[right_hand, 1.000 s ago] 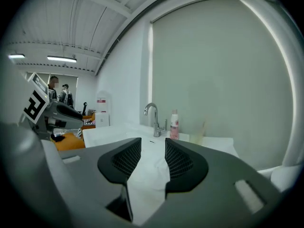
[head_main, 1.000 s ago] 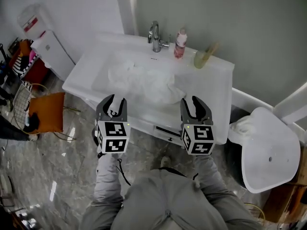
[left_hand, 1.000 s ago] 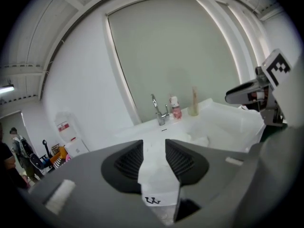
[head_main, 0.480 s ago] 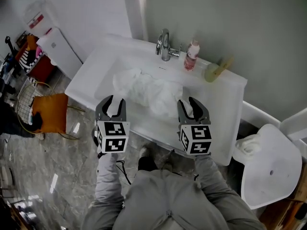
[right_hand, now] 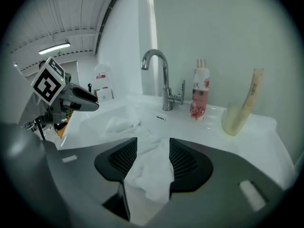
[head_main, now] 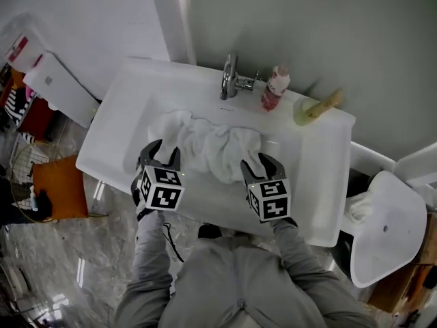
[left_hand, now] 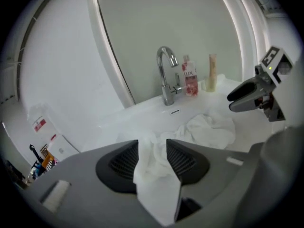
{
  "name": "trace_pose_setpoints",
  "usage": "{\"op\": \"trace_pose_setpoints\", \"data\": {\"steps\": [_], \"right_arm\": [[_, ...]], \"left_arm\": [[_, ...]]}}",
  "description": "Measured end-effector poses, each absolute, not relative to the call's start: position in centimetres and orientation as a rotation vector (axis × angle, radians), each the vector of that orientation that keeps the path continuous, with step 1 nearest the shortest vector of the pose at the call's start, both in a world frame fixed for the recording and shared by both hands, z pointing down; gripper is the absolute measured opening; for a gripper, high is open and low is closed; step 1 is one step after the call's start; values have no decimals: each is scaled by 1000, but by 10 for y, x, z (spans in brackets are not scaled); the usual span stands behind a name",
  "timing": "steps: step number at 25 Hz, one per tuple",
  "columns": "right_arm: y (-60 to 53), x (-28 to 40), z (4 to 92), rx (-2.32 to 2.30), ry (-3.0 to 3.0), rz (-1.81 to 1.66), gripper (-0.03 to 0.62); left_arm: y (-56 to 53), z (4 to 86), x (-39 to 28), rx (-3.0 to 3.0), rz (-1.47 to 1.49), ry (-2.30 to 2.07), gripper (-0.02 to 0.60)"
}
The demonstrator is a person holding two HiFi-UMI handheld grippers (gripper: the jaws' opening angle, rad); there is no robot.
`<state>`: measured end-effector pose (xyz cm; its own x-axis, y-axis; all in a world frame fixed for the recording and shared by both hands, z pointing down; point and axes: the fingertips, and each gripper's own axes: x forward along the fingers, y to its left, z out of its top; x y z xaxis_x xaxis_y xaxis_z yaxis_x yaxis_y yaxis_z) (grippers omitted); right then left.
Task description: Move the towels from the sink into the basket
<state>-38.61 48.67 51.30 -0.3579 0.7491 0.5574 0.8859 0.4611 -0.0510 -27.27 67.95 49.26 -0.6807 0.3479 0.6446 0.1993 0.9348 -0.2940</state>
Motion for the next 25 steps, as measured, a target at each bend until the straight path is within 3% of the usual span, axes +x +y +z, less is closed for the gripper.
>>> {"op": "trace_pose_setpoints", "data": {"steps": [13, 25], "right_arm": [[496, -401, 617, -1120, -2006, -551, 215], [496, -415, 680, -955, -1882, -611, 221]], "left_arm": [[719, 633, -306, 11, 234, -2004, 273], [733, 699, -325, 170, 172, -1857, 322]]}}
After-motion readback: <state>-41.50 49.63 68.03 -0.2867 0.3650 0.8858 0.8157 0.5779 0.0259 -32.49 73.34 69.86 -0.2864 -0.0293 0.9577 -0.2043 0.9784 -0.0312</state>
